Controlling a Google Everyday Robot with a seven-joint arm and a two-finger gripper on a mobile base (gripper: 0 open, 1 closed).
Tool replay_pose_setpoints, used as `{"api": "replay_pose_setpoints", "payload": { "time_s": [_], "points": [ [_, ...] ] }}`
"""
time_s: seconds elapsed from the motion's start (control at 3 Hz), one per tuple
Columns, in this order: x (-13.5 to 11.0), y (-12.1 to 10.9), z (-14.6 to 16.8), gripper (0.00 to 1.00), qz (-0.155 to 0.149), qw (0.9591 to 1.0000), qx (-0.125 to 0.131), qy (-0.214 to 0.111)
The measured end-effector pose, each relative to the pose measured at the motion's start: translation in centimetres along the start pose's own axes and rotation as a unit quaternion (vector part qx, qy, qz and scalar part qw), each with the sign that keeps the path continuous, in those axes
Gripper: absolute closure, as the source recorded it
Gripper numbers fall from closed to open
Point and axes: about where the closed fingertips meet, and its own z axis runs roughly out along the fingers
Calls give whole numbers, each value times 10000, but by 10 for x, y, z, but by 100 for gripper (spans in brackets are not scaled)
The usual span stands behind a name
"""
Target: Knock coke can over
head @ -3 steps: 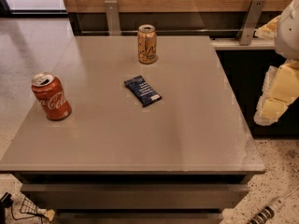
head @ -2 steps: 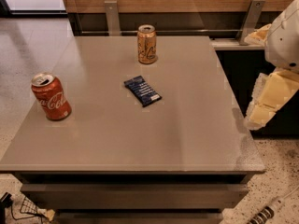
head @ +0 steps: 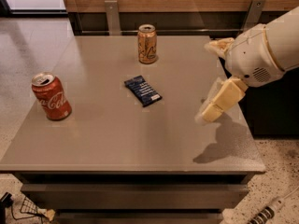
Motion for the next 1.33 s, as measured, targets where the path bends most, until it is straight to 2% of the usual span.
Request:
{"api": "replay_pose_setpoints", "payload": {
  "time_s": [0.33, 0.67, 1.0, 1.33],
  "points": [
    [-38, 7, 34, 0, 212, 9936, -252, -1080],
    [-73, 21, 55, 0, 397, 9789, -553, -1926],
    [-99, 33, 65, 0, 477, 9653, -724, -2463],
    [-99, 34, 65, 0, 476, 9653, -725, -2463]
  ]
}}
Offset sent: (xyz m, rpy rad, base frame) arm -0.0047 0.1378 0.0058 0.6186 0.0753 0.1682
